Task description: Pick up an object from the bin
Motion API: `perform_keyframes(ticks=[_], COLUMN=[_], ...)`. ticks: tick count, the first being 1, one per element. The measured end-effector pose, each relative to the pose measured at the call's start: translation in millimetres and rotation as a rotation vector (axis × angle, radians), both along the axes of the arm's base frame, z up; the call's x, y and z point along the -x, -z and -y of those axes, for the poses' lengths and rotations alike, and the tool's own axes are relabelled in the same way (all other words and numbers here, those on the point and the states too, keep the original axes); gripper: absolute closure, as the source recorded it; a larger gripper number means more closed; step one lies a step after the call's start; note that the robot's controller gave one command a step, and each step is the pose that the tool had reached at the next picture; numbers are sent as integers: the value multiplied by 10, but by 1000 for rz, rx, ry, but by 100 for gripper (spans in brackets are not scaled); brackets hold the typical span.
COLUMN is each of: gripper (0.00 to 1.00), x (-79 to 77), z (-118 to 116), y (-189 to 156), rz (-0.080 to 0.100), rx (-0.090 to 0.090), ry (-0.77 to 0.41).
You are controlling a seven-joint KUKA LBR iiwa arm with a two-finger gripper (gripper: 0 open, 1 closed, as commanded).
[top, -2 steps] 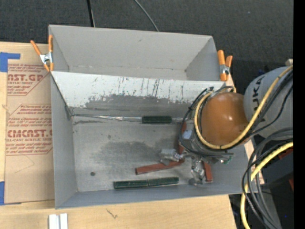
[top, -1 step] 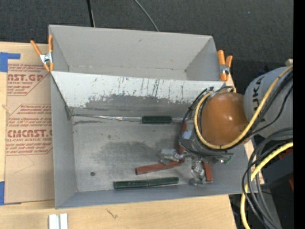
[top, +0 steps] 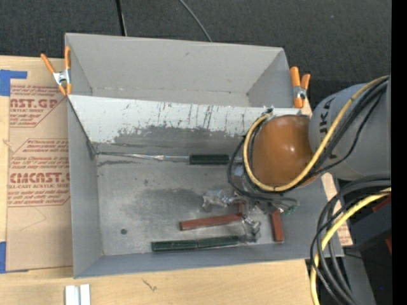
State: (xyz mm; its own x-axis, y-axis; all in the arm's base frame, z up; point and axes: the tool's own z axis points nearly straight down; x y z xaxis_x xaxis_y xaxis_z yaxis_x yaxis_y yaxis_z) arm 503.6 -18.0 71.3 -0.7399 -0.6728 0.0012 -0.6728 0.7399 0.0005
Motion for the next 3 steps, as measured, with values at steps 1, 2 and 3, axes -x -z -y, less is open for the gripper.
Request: perform_keyframes(ticks=[1, 2, 3], gripper=[100, 100, 100], x=[139, 139, -25], z=[-373, -373, -306], y=[-38, -38, -1525], rz=[2, 2, 2], rx=[-3, -3, -2], ry=[-24, -24, -57])
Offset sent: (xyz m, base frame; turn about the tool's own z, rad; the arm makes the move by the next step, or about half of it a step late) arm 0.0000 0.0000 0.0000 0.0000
